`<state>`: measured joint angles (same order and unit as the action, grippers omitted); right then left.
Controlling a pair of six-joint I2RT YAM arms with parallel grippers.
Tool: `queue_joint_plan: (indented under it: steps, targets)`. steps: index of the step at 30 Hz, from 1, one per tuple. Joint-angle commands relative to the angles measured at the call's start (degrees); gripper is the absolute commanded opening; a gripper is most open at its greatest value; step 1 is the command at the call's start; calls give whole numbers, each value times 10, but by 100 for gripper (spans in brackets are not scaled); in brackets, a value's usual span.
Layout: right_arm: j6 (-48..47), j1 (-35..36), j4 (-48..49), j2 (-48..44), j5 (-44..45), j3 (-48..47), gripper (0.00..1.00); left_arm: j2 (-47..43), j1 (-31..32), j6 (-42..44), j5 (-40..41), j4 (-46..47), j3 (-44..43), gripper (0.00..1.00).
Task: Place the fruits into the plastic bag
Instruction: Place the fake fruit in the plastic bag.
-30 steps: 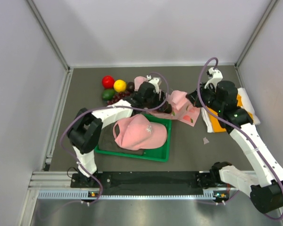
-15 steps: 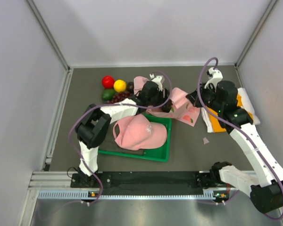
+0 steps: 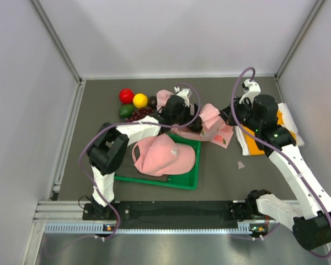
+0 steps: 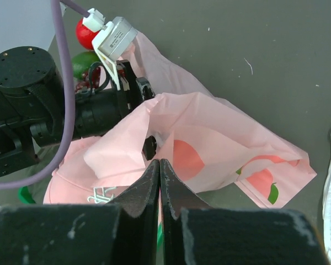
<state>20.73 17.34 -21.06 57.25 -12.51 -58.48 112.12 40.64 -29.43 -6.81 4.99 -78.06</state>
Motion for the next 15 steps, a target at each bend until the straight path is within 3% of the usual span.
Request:
queue_joint_plan:
  steps: [1,15]
  targets:
    - [1,-3,6,-16,6,-3,0,-51,3,15,-1,26,15,92]
    - [2,-3,6,-20,9,-1,0,-180,2,69,-64,42,107,94]
